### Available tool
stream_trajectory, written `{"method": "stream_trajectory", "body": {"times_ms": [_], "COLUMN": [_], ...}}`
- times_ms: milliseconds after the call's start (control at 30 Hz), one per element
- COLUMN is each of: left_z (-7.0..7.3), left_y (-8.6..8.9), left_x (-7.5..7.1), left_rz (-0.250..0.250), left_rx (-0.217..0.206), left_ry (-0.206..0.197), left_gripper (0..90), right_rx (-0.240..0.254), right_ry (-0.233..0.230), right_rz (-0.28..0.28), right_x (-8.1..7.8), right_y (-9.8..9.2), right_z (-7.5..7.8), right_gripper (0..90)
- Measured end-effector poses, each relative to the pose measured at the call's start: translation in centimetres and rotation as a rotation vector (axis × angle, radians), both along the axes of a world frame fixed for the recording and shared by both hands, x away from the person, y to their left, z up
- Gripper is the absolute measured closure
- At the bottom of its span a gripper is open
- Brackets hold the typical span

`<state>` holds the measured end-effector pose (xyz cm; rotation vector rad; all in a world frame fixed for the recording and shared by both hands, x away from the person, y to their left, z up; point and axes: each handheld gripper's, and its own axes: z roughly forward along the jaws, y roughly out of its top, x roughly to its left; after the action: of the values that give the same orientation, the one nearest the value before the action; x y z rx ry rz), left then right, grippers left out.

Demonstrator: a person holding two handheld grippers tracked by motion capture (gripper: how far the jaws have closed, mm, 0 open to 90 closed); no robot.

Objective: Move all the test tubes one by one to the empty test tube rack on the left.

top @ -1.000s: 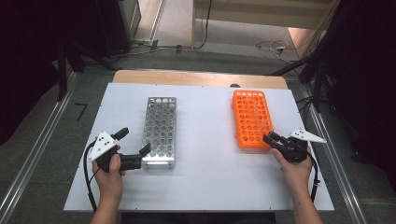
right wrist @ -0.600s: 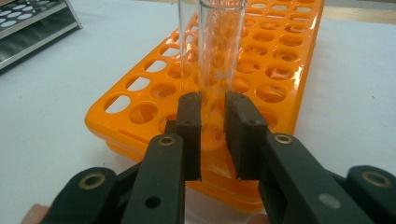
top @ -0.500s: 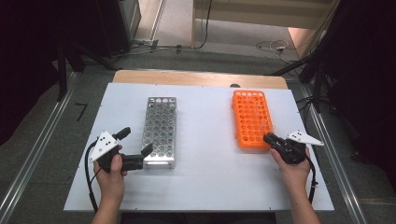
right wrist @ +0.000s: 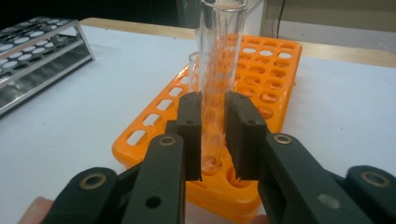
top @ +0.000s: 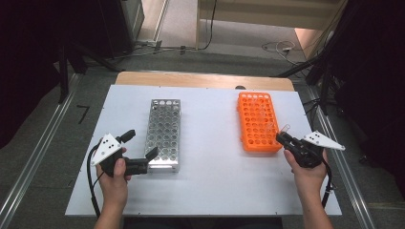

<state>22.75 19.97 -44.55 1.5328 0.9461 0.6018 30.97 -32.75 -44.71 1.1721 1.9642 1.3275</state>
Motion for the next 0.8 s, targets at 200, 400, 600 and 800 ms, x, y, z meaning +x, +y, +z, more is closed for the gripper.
{"method": "stream_trajectory", "body": {"times_ms": [200,400,600,800], "left_z": [0.4,1.0,1.4,1.6], "left_y": [-0.8,-1.8,-3.1,-4.5], "left_x": [-0.1,-0.3,-0.5,-0.7], "left_rz": [-0.001,-0.032,-0.088,-0.142], "left_rx": [0.018,0.027,0.025,0.024], "left_ry": [-0.011,-0.025,-0.024,-0.025], "left_gripper": [0.0,0.0,0.0,0.0], "right_rx": [0.023,0.012,0.005,-0.002], "right_ry": [0.026,0.027,0.033,0.03], "right_rz": [0.041,0.121,0.199,0.266], "right_x": [-0.9,-1.6,-2.2,-2.8], "right_y": [0.7,2.6,4.8,6.6], "right_z": [1.2,1.7,1.8,1.9], "right_gripper": [74.1,74.0,74.1,74.0]}}
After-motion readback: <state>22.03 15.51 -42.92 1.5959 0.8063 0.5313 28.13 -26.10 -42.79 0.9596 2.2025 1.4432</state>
